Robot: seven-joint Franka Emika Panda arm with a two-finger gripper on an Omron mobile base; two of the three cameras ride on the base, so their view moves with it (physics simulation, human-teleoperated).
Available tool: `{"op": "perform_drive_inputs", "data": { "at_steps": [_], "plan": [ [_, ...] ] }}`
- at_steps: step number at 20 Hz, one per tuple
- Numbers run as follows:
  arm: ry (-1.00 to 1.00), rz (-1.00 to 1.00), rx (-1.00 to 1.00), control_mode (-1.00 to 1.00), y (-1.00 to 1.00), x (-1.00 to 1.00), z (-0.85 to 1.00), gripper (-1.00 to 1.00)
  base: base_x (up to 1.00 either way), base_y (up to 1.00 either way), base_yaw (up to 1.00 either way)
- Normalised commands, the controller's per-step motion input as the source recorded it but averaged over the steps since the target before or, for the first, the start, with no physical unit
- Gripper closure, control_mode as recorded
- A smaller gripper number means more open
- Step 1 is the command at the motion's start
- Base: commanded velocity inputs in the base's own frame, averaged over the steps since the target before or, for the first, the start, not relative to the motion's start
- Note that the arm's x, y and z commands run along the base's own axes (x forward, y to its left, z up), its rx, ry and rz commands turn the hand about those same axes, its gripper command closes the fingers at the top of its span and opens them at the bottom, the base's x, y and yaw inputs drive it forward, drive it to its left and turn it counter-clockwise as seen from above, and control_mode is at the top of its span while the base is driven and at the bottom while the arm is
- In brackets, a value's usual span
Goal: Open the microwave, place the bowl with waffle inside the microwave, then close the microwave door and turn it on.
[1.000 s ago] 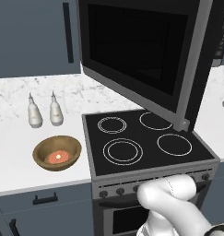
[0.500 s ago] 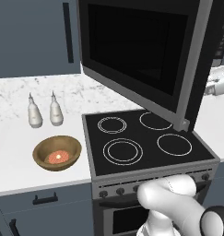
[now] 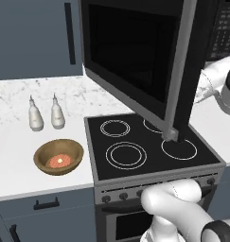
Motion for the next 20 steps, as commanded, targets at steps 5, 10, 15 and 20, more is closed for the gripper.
{"op": "perform_drive_inputs", "data": {
  "at_steps": [5, 10, 15, 20],
  "plan": [
    [-0.23, 0.23, 0.0, -1.0, 1.0, -0.55, 0.0, -1.0, 0.0, 0.0, 0.0],
    [0.0, 0.0, -0.06, -1.0, 0.99, 0.1, 0.0, -1.0, 0.0, 0.0, 0.0],
    [0.03, 0.0, -0.04, -1.0, 0.27, 0.14, -0.02, -1.0, 0.0, 0.0, 0.0],
    [0.3, -0.37, 0.01, -1.0, -1.0, 0.26, -0.67, -1.0, 0.0, 0.0, 0.0]
  ]
}}
